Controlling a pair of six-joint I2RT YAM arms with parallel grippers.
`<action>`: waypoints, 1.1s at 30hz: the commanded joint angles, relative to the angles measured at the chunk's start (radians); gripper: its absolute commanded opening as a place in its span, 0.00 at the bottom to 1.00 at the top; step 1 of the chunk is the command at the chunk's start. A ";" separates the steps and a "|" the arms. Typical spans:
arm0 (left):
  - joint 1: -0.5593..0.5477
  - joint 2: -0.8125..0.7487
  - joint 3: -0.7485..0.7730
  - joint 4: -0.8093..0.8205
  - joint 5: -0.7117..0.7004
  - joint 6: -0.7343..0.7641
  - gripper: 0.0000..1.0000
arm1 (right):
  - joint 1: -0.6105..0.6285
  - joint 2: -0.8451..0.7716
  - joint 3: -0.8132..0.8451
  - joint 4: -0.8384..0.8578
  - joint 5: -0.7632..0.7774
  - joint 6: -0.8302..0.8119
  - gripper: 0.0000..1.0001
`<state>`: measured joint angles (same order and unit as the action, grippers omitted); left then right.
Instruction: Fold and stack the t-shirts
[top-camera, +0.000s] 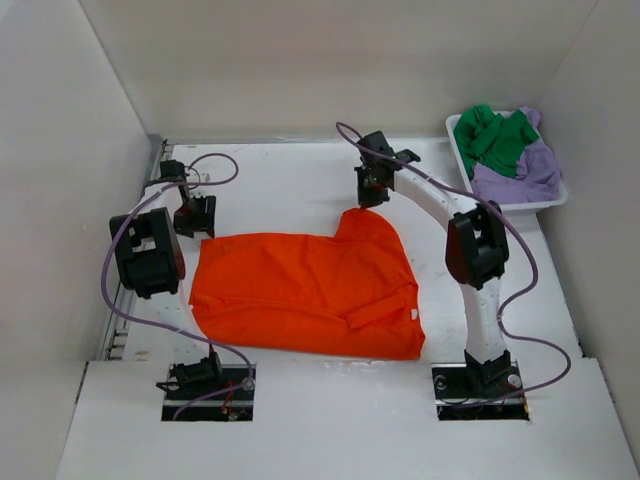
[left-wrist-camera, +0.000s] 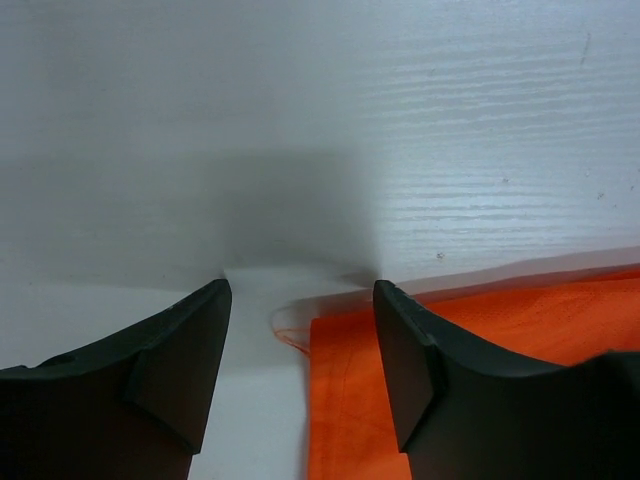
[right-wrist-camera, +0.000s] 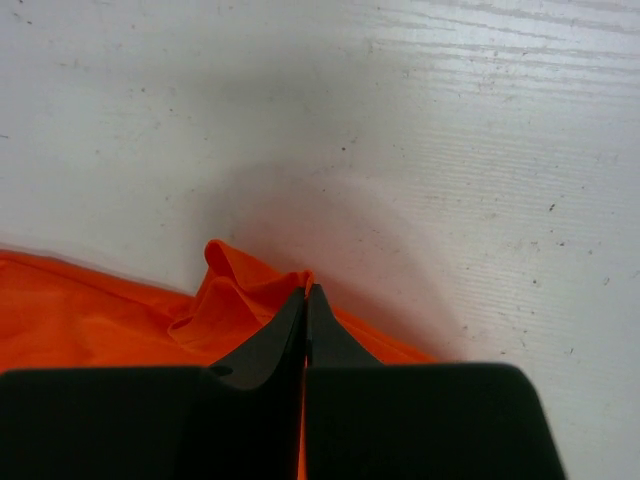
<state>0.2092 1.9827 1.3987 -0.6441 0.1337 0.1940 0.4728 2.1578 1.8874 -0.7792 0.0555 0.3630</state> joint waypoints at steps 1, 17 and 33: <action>-0.029 0.008 0.002 -0.045 -0.016 0.001 0.53 | 0.011 -0.062 -0.008 0.041 0.001 0.011 0.00; -0.055 -0.232 -0.096 -0.101 0.032 0.097 0.00 | 0.059 -0.343 -0.348 0.144 0.021 0.068 0.00; -0.089 -0.536 -0.387 0.055 -0.066 0.228 0.22 | 0.171 -0.693 -0.872 0.314 0.021 0.266 0.00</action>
<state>0.1219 1.4242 0.9771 -0.7193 0.0887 0.4507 0.6365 1.4799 1.0222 -0.5743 0.0875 0.5755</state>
